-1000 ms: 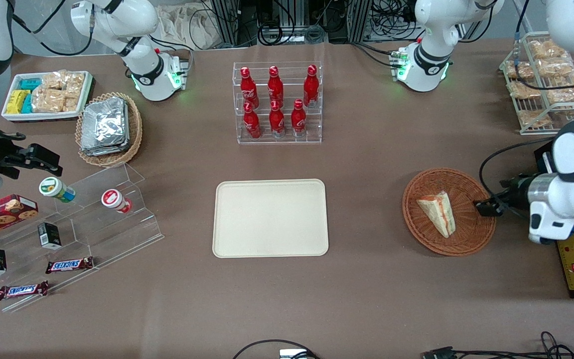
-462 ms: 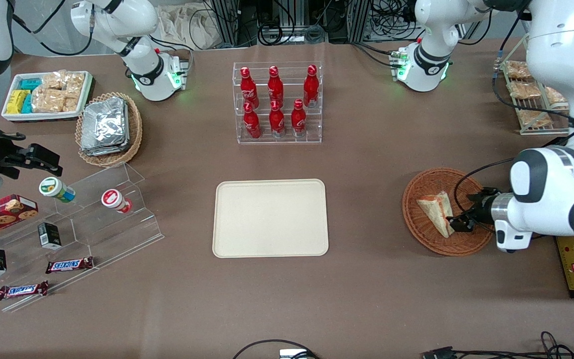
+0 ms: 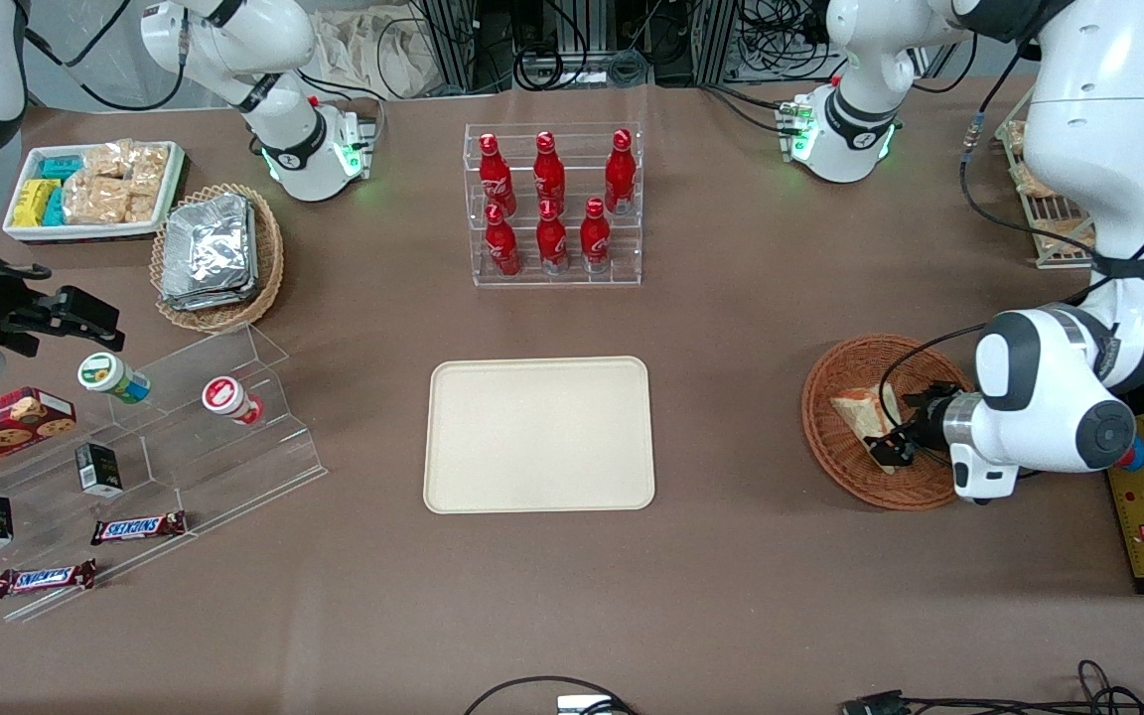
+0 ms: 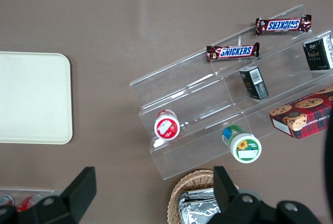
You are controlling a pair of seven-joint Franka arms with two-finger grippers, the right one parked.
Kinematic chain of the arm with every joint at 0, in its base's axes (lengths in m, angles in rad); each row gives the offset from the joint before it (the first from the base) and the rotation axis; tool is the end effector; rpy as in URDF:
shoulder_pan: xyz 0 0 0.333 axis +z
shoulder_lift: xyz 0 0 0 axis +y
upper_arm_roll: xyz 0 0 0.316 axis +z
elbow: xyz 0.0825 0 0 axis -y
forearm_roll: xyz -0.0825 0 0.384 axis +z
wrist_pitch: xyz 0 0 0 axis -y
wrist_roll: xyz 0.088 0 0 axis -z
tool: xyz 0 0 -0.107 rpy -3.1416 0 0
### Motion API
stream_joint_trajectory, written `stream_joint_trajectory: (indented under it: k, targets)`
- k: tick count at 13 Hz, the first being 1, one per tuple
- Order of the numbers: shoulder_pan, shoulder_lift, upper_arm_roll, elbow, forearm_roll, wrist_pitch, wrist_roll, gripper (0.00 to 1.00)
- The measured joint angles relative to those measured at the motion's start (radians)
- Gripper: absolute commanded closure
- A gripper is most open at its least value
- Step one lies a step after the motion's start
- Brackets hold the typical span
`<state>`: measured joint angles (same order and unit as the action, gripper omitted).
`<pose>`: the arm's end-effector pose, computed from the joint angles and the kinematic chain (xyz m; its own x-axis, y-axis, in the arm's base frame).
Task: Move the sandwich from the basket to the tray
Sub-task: 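Lower the open left gripper onto the wrapped sandwich in the basket, then close the left gripper on the sandwich and lift it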
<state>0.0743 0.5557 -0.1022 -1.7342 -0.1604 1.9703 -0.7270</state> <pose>0.6305 -0.0232 0.2406 0.6463 0.6764 -0.3533 0.6988 -0.7106 -0.0822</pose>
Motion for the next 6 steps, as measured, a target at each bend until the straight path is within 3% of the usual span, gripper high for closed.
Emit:
stream_joint_trajectory:
  k: [2, 3, 5, 6]
  targets:
    - [-0.007, 0.015, 0.0, -0.014, -0.015, 0.018, 0.0, 0.05]
    - [-0.01, 0.022, 0.0, -0.022, -0.017, 0.031, 0.0, 0.21]
    - [-0.021, 0.028, 0.0, -0.039, -0.018, 0.055, 0.0, 0.8]
    - [-0.024, 0.028, 0.0, -0.042, -0.018, 0.057, 0.0, 1.0]
